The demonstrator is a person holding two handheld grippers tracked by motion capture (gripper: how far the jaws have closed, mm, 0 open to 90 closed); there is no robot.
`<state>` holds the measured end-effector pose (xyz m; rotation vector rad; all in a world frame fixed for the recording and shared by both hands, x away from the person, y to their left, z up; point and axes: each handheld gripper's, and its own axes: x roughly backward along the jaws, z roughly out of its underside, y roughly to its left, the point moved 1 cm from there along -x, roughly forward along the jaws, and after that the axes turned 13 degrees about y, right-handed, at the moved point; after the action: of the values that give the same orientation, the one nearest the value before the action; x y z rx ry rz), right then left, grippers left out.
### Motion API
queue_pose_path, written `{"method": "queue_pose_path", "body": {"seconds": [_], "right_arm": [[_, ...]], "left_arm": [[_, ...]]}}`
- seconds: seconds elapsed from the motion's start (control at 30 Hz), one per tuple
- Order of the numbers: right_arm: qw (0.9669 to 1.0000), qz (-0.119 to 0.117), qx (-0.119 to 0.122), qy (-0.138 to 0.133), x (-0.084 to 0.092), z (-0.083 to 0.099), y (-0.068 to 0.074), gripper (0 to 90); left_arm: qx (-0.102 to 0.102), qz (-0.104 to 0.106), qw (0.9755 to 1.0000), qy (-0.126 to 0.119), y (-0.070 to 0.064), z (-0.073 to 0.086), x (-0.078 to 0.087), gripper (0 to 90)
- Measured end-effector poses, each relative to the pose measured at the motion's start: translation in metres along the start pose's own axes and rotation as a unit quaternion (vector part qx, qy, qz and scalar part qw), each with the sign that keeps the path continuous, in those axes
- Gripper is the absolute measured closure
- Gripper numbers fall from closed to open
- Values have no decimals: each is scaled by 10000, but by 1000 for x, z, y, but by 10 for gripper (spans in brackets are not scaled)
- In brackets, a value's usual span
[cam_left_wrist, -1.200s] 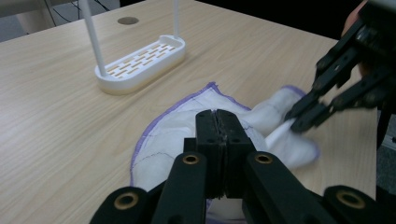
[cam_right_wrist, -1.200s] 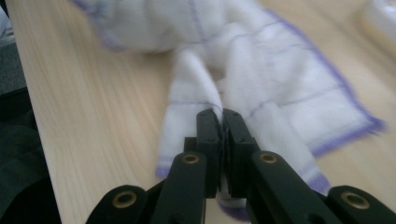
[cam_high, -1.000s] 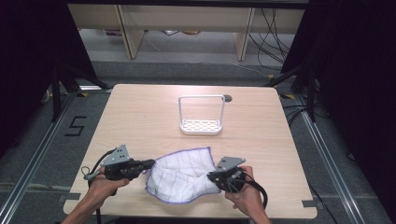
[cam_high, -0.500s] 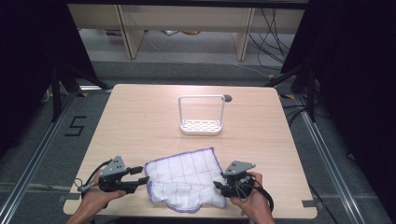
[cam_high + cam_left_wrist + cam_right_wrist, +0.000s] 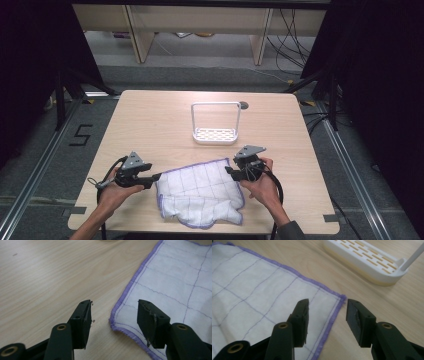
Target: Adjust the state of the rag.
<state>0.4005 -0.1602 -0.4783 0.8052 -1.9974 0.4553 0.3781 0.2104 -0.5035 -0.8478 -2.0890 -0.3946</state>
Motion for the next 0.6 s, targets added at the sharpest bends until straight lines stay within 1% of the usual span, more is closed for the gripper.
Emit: {"method": "queue_pose_path", "body": {"seconds": [0.03, 0.1, 0.13, 0.17, 0.2, 0.23, 0.27, 0.3, 0.33, 0.37, 0.4, 0.43, 0.47, 0.5, 0.53, 0.57, 0.6], "right_arm": [[10000, 18, -71, 20, -2, -1, -2, 534], [10000, 6, -66, 52, -3, -2, -4, 534], [9999, -14, -92, 40, -4, -4, -5, 534], [10000, 37, -48, 4, -7, -5, -7, 534], [9999, 44, -82, 50, -11, -9, -10, 535], [9998, 83, -136, -74, -15, -10, -11, 535], [9999, 29, -134, 41, -17, -11, -12, 536], [9999, 45, -81, 81, -20, -13, -13, 535], [9999, 45, -81, 81, -20, -13, -13, 535], [9998, 138, -15, 130, -26, -17, -15, 535], [9998, 138, -15, 130, -26, -17, -15, 535], [9997, 76, -72, 198, -31, -20, -15, 535], [9997, 76, -72, 198, -31, -20, -15, 535], [9997, 102, -33, 219, -36, -24, -17, 534], [9997, 102, -33, 219, -36, -24, -17, 534], [9996, 78, -76, 276, -41, -27, -17, 533], [9996, 78, -76, 276, -41, -27, -17, 533]], "left_arm": [[-78, -12, 9999, 153, -1, 0, 0, 438], [-86, -41, 9998, 195, -3, 0, -2, 430], [-189, -79, 9994, 265, -3, 0, -4, 425], [-173, -136, 9992, 332, -5, 0, -6, 420], [-256, -256, 9985, 403, -4, -2, -9, 408], [-250, -271, 9984, 439, -4, -3, -11, 410], [-255, -257, 9983, 450, -4, -3, -12, 413], [-372, -303, 9976, 497, -3, -4, -13, 415], [-372, -303, 9976, 497, -3, -4, -13, 419], [-313, -317, 9975, 543, -6, -5, -15, 424], [-313, -317, 9975, 543, -6, -5, -15, 426], [-430, -385, 9967, 570, -7, -5, -17, 427], [-430, -385, 9967, 570, -7, -5, -17, 427], [-412, -399, 9963, 644, -8, -4, -18, 428], [-412, -399, 9963, 644, -8, -4, -18, 431], [-402, -391, 9963, 656, -7, -4, -19, 433], [-345, -375, 9965, 664, -8, -4, -19, 433]]}}
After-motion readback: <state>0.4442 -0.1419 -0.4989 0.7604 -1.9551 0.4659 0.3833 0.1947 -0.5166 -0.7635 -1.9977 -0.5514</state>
